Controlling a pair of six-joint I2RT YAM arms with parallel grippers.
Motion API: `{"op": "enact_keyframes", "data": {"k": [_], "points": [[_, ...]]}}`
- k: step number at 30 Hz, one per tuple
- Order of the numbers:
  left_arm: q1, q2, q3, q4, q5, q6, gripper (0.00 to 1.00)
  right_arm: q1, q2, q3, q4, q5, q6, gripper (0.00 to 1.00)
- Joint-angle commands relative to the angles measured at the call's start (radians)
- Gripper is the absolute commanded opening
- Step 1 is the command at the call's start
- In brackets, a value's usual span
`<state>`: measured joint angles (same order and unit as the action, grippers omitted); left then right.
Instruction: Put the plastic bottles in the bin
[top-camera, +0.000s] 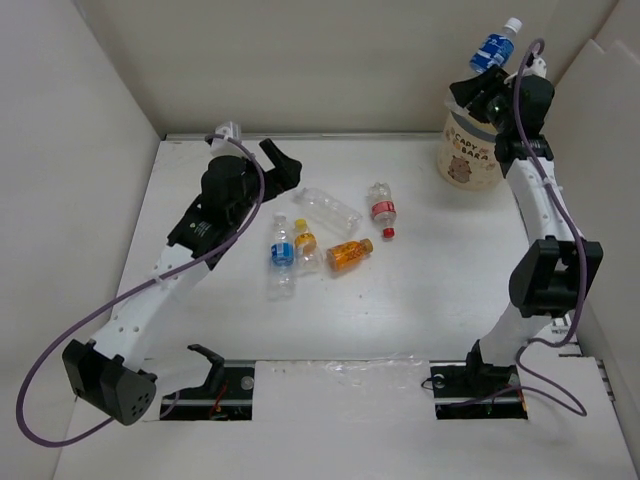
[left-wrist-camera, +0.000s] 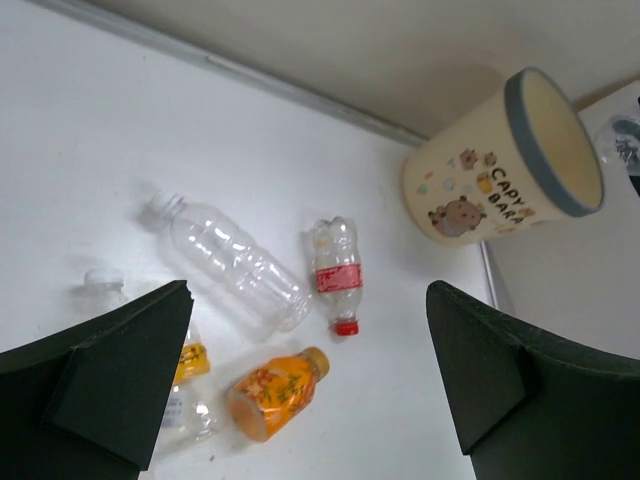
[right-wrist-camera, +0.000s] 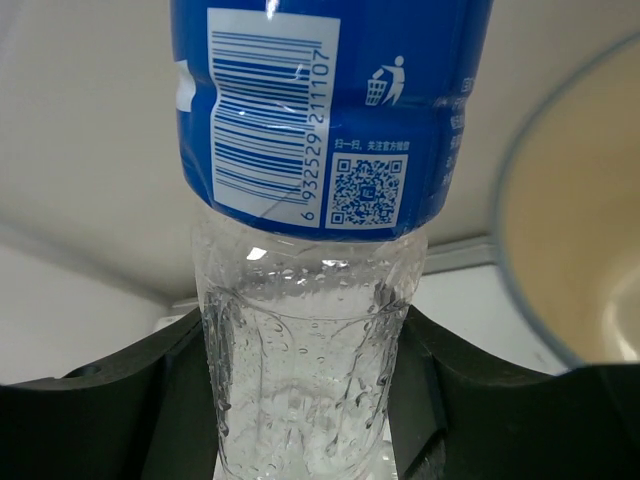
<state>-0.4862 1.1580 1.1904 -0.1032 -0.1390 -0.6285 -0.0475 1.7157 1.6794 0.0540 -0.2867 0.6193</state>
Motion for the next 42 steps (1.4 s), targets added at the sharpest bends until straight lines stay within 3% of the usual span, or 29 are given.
{"op": "enact_keyframes", "data": {"k": [1, 12, 21, 25, 33, 35, 37, 38, 39, 42], "points": [[0.001, -0.083, -0.028, 0.014, 0.035, 0.012, 1.00, -0.035, 0.051, 0.054, -0.060, 0.081, -0.047, 0.00], [0.001, -0.162, -0.182, -0.018, 0.049, 0.039, 1.00, -0.158, 0.162, 0.172, -0.143, 0.072, -0.111, 0.00], [-0.008, -0.129, -0.195, -0.007, 0.068, 0.039, 1.00, -0.178, 0.190, 0.250, -0.155, -0.104, -0.067, 0.00], [-0.008, -0.129, -0.195, 0.002, 0.068, 0.039, 1.00, -0.169, 0.240, 0.328, -0.155, -0.022, -0.076, 0.00], [-0.008, -0.129, -0.184, -0.018, 0.036, 0.039, 1.00, -0.169, 0.427, 0.609, -0.336, 0.081, -0.134, 0.04], [-0.008, -0.120, -0.184, -0.027, 0.027, 0.039, 1.00, -0.160, 0.427, 0.618, -0.345, 0.093, -0.144, 0.16], [-0.008, -0.119, -0.175, -0.039, 0.012, 0.039, 1.00, -0.150, 0.417, 0.585, -0.336, 0.127, -0.156, 0.69], [-0.008, -0.110, -0.175, -0.039, 0.003, 0.039, 1.00, -0.140, 0.417, 0.563, -0.336, 0.150, -0.165, 0.81], [-0.008, -0.110, -0.175, -0.049, 0.003, 0.039, 1.00, -0.140, 0.401, 0.554, -0.336, 0.173, -0.165, 1.00], [-0.008, -0.100, -0.175, -0.070, -0.008, 0.029, 1.00, -0.130, 0.380, 0.545, -0.336, 0.202, -0.187, 1.00]]}}
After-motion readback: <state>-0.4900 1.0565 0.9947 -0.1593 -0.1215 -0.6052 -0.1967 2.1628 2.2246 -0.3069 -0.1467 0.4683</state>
